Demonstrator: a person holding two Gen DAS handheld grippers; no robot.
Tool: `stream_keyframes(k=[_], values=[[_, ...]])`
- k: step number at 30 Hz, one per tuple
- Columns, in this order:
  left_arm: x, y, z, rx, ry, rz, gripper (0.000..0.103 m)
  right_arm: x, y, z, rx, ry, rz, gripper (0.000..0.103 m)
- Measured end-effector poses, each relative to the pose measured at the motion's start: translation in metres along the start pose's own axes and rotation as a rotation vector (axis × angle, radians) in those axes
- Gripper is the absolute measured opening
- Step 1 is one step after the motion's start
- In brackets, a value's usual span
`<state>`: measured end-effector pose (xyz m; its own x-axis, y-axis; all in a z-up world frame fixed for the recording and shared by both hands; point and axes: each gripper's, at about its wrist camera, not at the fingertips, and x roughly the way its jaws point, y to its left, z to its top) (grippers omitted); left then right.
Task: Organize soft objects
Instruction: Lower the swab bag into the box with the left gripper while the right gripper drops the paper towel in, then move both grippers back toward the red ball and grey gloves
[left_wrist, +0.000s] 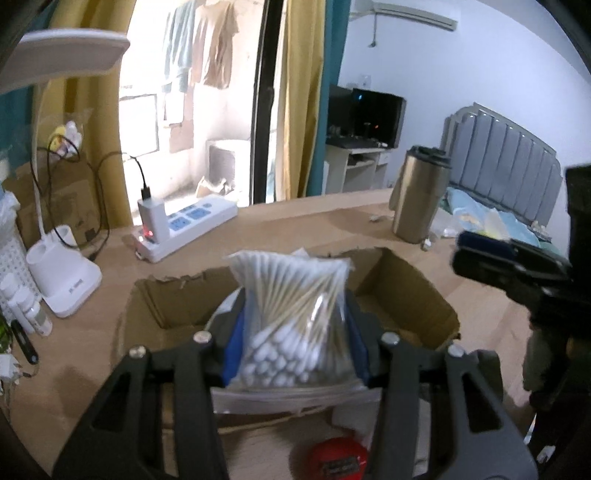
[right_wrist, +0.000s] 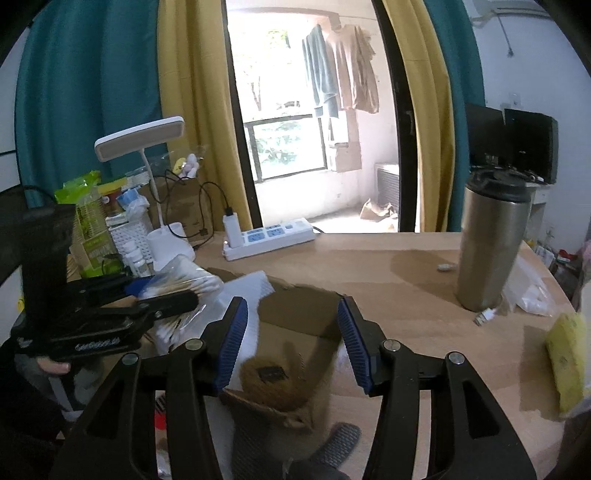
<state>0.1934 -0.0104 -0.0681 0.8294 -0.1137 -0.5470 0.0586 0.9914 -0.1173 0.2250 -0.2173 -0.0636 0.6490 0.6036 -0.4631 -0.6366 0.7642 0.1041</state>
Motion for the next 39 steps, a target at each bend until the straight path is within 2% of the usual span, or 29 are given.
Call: stream_keyframes(k=[3,4,5,7,29,39], values=[[0.002,-0.002,0.001,-0.001,0.007,0.001,0.054,-0.004,-0.006,-0.005,0.006,0.004,-0.009,0.055],[0.001,-0.004,0.002,0.006,0.006,-0.001,0.059,-0.005,-0.008,-0.007,0.008,0.006,-0.011,0.055],[0.000,-0.005,0.002,0.008,0.005,-0.003,0.069,-0.006,-0.009,-0.009,0.010,0.008,-0.013,0.056],[-0.004,-0.005,0.002,0.005,-0.004,-0.015,0.073,-0.007,-0.010,-0.012,0.013,0.013,-0.015,0.056],[-0.048,0.009,-0.015,-0.033,-0.040,-0.062,0.074,-0.041,0.011,-0.026,-0.017,0.019,-0.047,0.056],[-0.068,0.000,-0.029,-0.018,-0.023,-0.084,0.075,-0.050,0.029,-0.032,-0.030,0.038,-0.037,0.057]])
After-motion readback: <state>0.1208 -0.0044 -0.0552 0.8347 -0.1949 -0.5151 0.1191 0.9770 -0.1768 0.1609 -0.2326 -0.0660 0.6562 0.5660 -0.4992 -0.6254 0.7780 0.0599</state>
